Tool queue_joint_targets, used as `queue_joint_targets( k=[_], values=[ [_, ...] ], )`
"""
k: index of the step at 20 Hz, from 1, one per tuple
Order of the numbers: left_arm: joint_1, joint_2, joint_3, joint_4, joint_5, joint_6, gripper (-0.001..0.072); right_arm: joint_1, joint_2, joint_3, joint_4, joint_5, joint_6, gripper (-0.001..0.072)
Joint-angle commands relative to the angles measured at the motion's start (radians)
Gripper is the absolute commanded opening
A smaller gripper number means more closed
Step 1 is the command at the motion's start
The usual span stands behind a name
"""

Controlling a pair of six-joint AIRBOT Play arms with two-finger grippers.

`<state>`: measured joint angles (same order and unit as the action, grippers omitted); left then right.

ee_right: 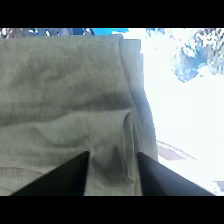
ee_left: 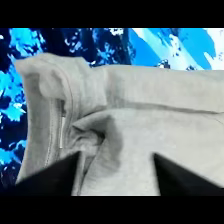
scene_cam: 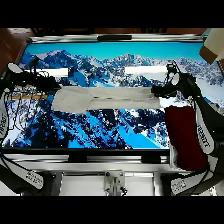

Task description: Fold the shirts.

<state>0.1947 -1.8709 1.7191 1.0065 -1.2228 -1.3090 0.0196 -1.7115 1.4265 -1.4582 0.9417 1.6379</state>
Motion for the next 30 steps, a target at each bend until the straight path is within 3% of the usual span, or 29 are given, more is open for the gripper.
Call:
queue_joint_targets(
  k=[1,3,4,6,9,14,19,20,21,22,23,25,26,28,29,30],
  values=[
    [-0.002,-0.051,0.033,-0.005,-0.060,-0.038,0.0668,-0.006,-0.009,0.014,0.016,0.023,-0.055,0.0504],
    [0.010,-0.047,0.070,-0.005,-0.124,-0.028,0.0669,-0.040,0.029,0.014,0.014,0.047,-0.078,0.0517],
    [0.014,-0.047,0.095,-0.005,-0.157,-0.027,0.0668,-0.075,0.037,0.014,0.039,0.061,-0.078,0.0671],
    [0.019,-0.044,0.139,-0.006,-0.205,-0.028,0.0668,-0.151,0.023,0.014,0.160,0.100,-0.097,0.0671],
    [0.011,-0.031,0.168,-0.006,-0.222,-0.028,0.0668,-0.197,-0.029,0.014,0.371,0.105,-0.218,0.0671],
    [-0.014,-0.006,0.169,-0.016,-0.221,-0.024,0.0668,-0.179,-0.106,0.014,0.439,0.097,-0.243,0.0671],
    [-0.048,0.006,0.169,-0.134,-0.202,-0.008,0.0668,-0.120,-0.145,0.014,0.459,0.094,-0.221,0.0656],
    [-0.057,0.006,0.169,-0.148,-0.194,-0.008,0.0668,-0.108,-0.143,0.014,0.463,0.095,-0.221,0.0515],
    [-0.066,0.005,0.169,-0.157,-0.185,-0.009,0.0668,-0.099,-0.136,0.019,0.462,0.108,-0.220,0.0263],
    [-0.078,0.005,0.169,-0.171,-0.176,-0.009,0.0668,-0.095,-0.127,0.033,0.463,0.130,-0.220,0.0113],
    [-0.090,0.005,0.169,-0.185,-0.171,-0.009,0.0666,-0.093,-0.106,0.050,0.462,0.145,-0.222,0.0074],
    [-0.127,0.002,0.168,-0.201,-0.157,-0.017,0.0641,-0.093,-0.032,0.077,0.463,0.148,-0.224,0.0073],
    [-0.154,-0.002,0.168,-0.201,-0.148,-0.018,0.0495,-0.092,0.016,0.084,0.470,0.148,-0.218,0.0073],
    [-0.217,-0.021,0.168,-0.200,-0.146,-0.051,0.0088,-0.092,0.123,0.087,0.500,0.174,-0.204,0.0073],
    [-0.253,-0.036,0.168,-0.200,-0.146,-0.071,0.0040,-0.092,0.180,0.087,0.501,0.205,-0.186,0.0073],
    [-0.294,-0.051,0.168,-0.200,-0.143,-0.081,0.0039,-0.092,0.233,0.087,0.499,0.246,-0.163,0.0073]
  ],
)
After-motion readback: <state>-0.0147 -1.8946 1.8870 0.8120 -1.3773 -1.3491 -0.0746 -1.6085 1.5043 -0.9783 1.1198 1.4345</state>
